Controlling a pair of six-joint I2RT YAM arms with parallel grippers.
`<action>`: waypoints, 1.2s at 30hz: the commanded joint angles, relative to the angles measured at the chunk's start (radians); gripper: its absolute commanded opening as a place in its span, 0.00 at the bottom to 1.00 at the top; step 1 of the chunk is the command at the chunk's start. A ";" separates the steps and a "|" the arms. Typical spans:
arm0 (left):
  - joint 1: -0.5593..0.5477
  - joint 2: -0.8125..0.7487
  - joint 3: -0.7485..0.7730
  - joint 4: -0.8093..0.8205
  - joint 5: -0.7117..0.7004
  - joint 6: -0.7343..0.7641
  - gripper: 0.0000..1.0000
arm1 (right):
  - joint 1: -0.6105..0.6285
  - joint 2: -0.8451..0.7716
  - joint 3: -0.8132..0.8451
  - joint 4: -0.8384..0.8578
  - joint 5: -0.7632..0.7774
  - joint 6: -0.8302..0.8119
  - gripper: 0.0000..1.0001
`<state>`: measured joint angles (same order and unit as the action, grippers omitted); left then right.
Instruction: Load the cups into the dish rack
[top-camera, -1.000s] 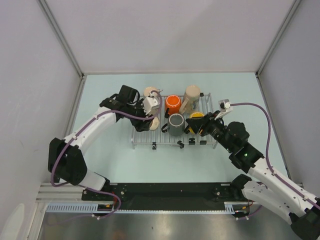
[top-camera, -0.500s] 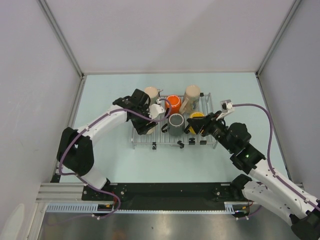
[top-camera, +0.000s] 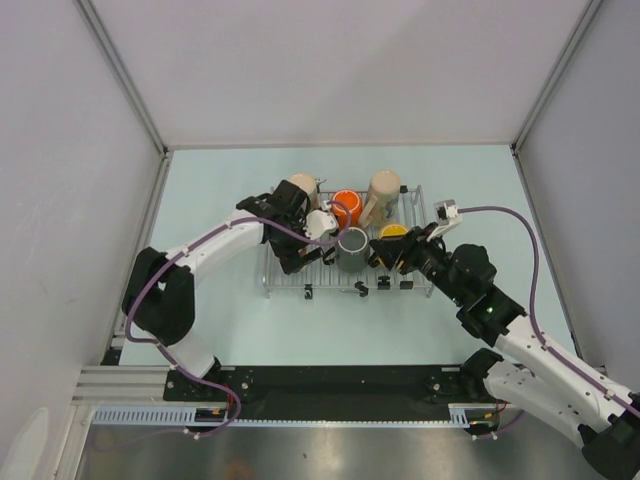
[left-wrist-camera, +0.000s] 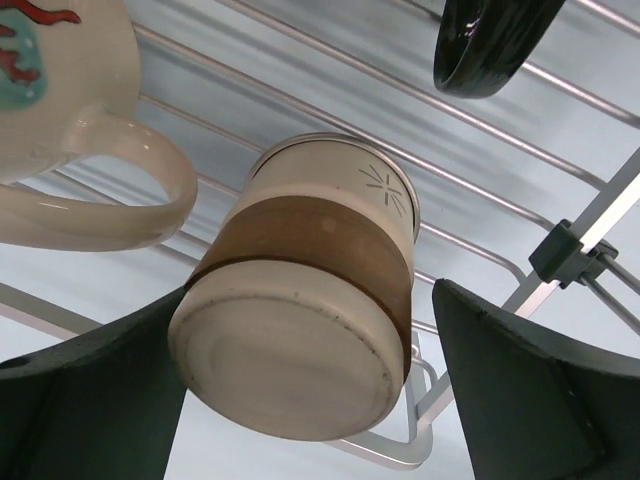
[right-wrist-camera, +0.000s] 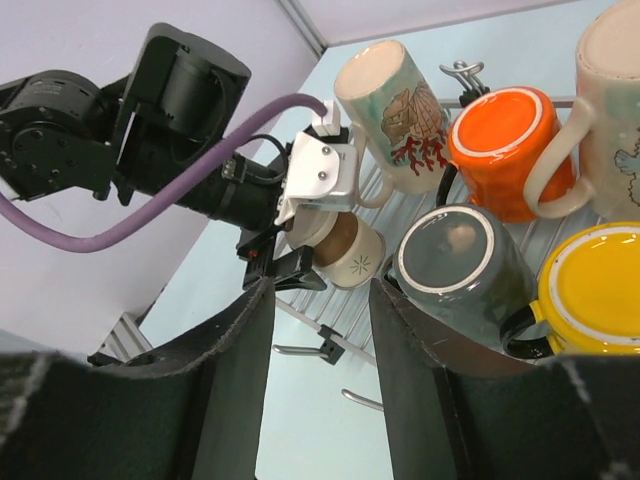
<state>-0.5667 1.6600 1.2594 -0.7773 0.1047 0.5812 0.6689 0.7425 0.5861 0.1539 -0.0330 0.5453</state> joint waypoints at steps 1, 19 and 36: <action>-0.013 -0.074 0.011 0.035 0.016 -0.023 1.00 | 0.023 0.015 0.004 0.049 0.001 -0.013 0.49; -0.016 -0.571 -0.138 0.292 0.009 -0.237 1.00 | 0.110 0.129 0.124 -0.131 0.243 -0.151 1.00; -0.016 -0.626 -0.244 0.398 -0.036 -0.276 1.00 | 0.141 0.100 0.153 -0.203 0.384 -0.188 1.00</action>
<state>-0.5758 1.0271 1.0096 -0.4213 0.0956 0.3363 0.8028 0.8543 0.6876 -0.0513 0.3099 0.3840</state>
